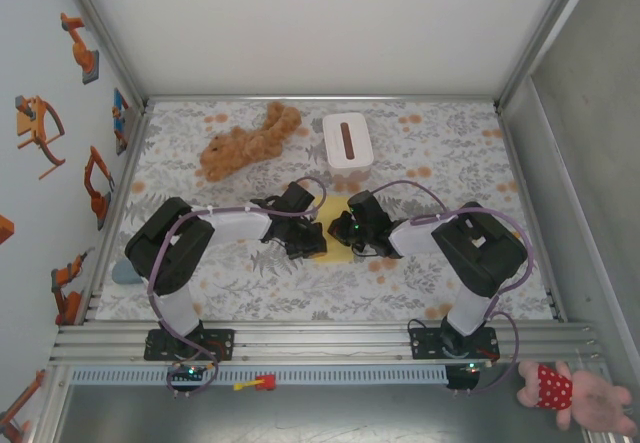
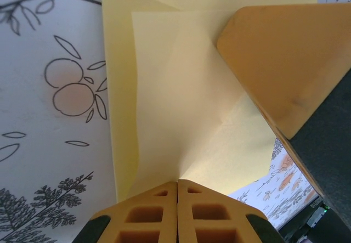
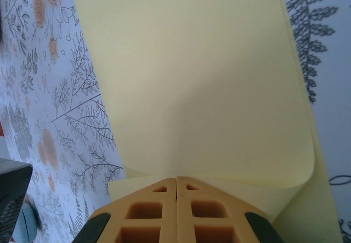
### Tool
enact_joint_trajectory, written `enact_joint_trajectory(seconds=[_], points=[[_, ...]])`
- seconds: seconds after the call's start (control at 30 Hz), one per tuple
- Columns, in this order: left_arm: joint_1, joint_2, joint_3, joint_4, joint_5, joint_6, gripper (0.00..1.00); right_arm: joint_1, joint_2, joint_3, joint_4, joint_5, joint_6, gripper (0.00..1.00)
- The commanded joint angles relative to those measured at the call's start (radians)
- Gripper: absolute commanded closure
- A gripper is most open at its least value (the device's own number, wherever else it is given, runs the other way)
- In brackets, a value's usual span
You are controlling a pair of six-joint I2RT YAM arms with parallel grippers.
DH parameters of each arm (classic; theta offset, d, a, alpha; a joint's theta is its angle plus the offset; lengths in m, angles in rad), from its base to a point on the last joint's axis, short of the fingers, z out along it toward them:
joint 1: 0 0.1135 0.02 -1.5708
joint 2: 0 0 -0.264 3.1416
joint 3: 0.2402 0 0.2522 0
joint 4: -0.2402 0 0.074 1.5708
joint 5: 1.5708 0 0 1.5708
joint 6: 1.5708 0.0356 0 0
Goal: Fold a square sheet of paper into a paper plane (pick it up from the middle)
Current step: Fold the triangle a second time at the center of the table.
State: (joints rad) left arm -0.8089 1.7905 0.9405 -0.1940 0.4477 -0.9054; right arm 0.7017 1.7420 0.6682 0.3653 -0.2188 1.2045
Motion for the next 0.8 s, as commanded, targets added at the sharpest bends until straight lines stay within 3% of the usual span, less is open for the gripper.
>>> enact_joint_trajectory(seconds=[0.0,0.77], points=[[0.006,0.022,0.006,-0.027,0.004,0.004,0.94,-0.007,0.037,-0.047,-0.142,0.062,0.003,1.00],[0.025,0.030,-0.069,-0.002,0.031,0.012,0.95,-0.007,0.043,-0.050,-0.157,0.061,-0.003,1.00]])
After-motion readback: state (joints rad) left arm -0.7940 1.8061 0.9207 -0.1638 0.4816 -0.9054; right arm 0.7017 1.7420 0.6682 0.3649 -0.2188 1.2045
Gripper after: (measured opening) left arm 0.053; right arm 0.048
